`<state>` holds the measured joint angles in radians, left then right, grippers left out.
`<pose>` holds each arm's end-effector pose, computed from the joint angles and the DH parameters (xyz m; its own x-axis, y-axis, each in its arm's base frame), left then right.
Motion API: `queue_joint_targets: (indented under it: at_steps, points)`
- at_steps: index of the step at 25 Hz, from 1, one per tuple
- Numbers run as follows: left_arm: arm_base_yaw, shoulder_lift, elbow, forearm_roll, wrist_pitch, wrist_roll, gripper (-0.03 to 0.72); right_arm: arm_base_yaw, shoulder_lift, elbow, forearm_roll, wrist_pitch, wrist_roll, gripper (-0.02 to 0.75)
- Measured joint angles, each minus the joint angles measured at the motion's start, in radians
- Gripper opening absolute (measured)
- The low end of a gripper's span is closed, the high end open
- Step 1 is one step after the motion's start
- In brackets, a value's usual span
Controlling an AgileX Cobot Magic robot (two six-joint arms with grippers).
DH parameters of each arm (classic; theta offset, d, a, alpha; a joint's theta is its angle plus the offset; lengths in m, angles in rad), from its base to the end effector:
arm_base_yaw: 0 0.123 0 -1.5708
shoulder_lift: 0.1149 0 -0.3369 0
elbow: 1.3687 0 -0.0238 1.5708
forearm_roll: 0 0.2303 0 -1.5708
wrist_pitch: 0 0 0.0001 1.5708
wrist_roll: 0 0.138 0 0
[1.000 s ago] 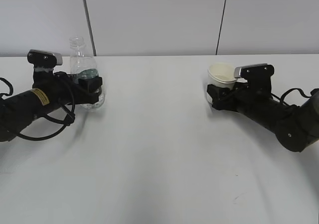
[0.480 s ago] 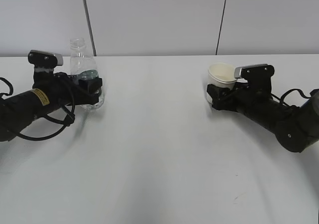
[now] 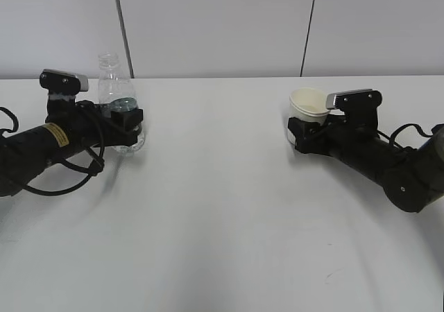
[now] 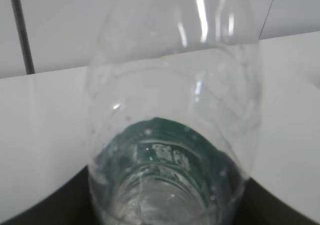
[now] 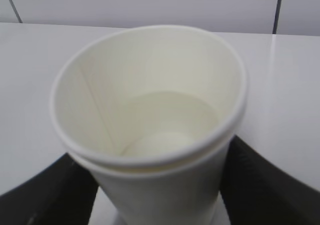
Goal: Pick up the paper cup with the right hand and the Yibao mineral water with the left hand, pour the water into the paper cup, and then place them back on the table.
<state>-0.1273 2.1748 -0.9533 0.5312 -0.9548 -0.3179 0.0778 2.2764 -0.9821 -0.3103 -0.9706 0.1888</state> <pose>0.4515 -0.1153 0.1466 -0.2415 0.0395 -0.9696 0.5152 0.8520 -0.0936 0.4755 0.0719 0.1116 -0.2589 -0.0108 -0.9658 -0.3155 0.9460 0.0740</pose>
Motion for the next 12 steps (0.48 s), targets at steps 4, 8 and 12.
queue_joint_targets:
  at_steps: [4, 8, 12]
  points:
    - [0.0, 0.0, 0.0, 0.002, 0.0, 0.0, 0.418, 0.0, 0.0, 0.0, 0.0, 0.0, 0.0, 0.539]
    - [0.0, 0.0, 0.0, 0.01, 0.012, 0.0, 0.47, 0.0, 0.0, 0.0, -0.004, 0.0, 0.0, 0.553]
    - [0.0, 0.0, 0.0, 0.011, 0.012, 0.0, 0.504, 0.0, 0.0, 0.0, -0.011, 0.0, 0.0, 0.592]
